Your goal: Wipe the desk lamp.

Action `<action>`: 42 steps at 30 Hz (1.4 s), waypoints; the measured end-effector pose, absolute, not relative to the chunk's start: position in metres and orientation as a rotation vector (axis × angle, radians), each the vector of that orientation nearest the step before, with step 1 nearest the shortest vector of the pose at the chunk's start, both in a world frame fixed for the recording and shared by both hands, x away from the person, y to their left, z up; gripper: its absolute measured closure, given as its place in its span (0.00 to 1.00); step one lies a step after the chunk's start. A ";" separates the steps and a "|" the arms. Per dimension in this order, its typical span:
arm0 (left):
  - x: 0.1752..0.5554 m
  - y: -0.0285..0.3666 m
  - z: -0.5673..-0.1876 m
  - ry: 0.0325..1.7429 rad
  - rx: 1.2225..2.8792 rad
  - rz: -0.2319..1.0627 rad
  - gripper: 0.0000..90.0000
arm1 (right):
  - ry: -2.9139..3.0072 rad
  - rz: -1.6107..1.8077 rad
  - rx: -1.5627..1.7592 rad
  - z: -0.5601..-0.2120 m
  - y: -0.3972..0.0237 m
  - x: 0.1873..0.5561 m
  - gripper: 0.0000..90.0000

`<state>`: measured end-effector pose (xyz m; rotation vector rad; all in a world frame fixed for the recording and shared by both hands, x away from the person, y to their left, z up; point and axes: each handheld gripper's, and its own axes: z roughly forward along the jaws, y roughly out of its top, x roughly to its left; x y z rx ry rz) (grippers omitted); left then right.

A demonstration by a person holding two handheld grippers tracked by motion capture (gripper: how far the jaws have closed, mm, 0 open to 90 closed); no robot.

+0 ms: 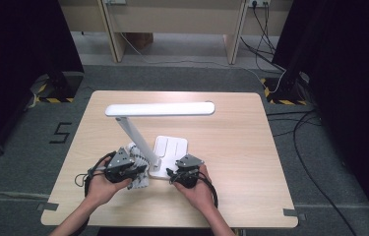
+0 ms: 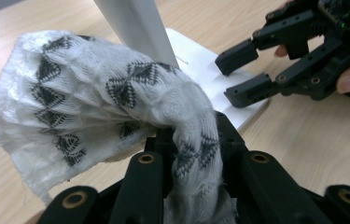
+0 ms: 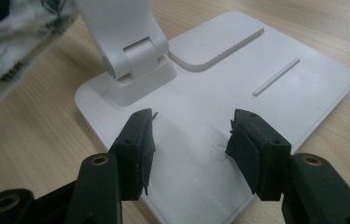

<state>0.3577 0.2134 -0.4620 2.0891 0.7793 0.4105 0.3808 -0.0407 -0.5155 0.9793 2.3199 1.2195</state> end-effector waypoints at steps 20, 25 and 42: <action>0.351 0.193 -0.476 0.778 2.130 0.281 0.84 | 2.320 1.220 0.980 -0.515 -0.041 0.381 0.55; 0.353 0.189 -0.470 0.787 2.105 0.269 0.84 | 2.320 1.220 0.981 -0.515 -0.041 0.381 0.55; 0.354 0.194 -0.433 0.769 2.007 0.342 0.84 | 2.320 1.221 0.984 -0.516 -0.041 0.381 0.55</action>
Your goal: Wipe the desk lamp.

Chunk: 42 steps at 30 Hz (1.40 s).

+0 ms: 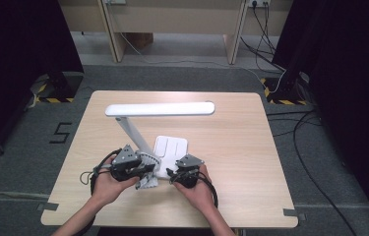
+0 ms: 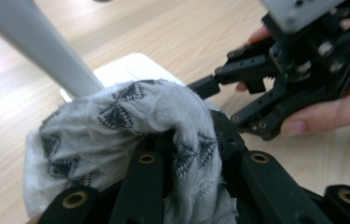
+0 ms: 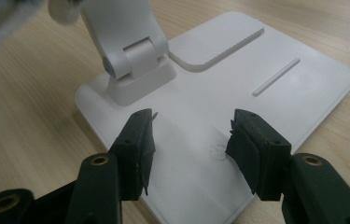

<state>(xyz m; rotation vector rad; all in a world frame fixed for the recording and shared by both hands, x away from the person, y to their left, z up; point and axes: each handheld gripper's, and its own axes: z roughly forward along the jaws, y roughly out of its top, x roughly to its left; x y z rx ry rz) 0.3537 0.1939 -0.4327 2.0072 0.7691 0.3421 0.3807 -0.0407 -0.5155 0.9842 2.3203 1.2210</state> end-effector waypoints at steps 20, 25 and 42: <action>0.345 0.204 -0.364 0.685 1.879 0.509 0.84 | 2.319 1.223 0.981 -0.516 -0.041 0.381 0.55; 0.343 0.211 -0.349 0.675 1.839 0.538 0.84 | 2.319 1.223 0.982 -0.516 -0.041 0.381 0.55; 0.334 0.206 -0.333 0.597 1.808 0.554 0.84 | 2.318 1.223 0.982 -0.516 -0.041 0.381 0.55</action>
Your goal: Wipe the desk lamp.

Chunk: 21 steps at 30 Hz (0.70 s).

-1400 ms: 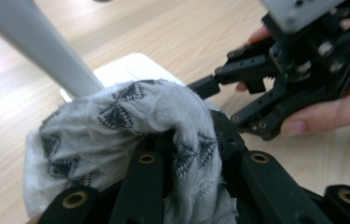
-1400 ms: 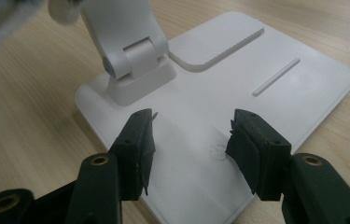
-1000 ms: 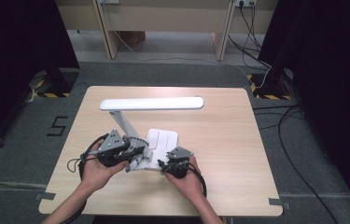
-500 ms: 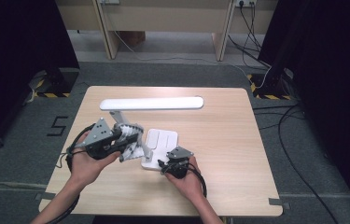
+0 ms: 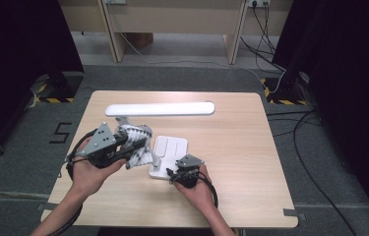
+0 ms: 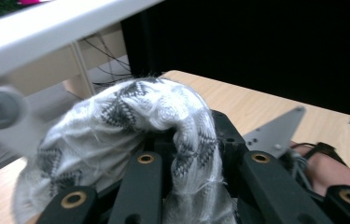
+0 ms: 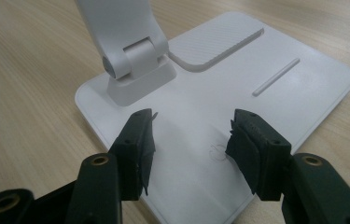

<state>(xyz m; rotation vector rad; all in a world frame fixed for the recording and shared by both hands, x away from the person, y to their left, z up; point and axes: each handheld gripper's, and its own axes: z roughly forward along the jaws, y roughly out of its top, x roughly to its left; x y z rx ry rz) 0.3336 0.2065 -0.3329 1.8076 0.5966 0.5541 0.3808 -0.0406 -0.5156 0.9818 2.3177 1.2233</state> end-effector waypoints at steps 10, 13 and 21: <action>0.329 0.193 -0.336 0.558 1.849 0.489 0.83 | 2.318 1.223 0.982 -0.516 -0.041 0.381 0.55; 0.331 0.195 -0.335 0.577 1.831 0.477 0.83 | 2.318 1.223 0.982 -0.516 -0.041 0.381 0.55; 0.335 0.214 -0.322 0.647 1.741 0.483 0.83 | 2.318 1.223 0.982 -0.516 -0.041 0.381 0.55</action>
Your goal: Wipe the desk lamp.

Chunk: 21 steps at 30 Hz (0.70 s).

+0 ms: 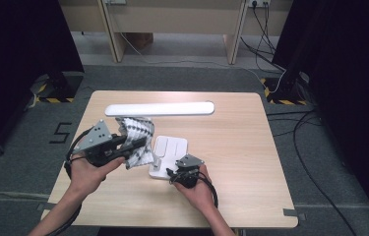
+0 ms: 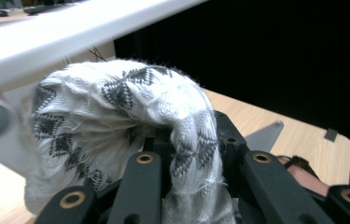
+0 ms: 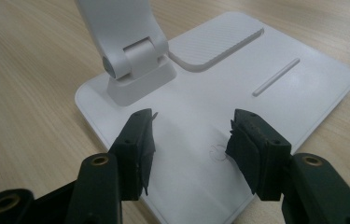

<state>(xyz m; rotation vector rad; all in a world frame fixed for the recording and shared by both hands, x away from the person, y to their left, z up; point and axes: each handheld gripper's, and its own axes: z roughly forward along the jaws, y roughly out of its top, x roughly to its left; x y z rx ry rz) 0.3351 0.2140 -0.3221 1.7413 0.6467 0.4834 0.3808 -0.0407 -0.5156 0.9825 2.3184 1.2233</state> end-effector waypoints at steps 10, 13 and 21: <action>0.342 0.210 -0.331 0.707 1.746 0.451 0.83 | 2.319 1.223 0.985 -0.516 -0.041 0.381 0.55; 0.344 0.206 -0.338 0.721 1.758 0.437 0.83 | 2.319 1.223 0.985 -0.516 -0.041 0.381 0.55; 0.348 0.208 -0.329 0.778 1.693 0.467 0.83 | 2.319 1.223 0.985 -0.516 -0.041 0.381 0.55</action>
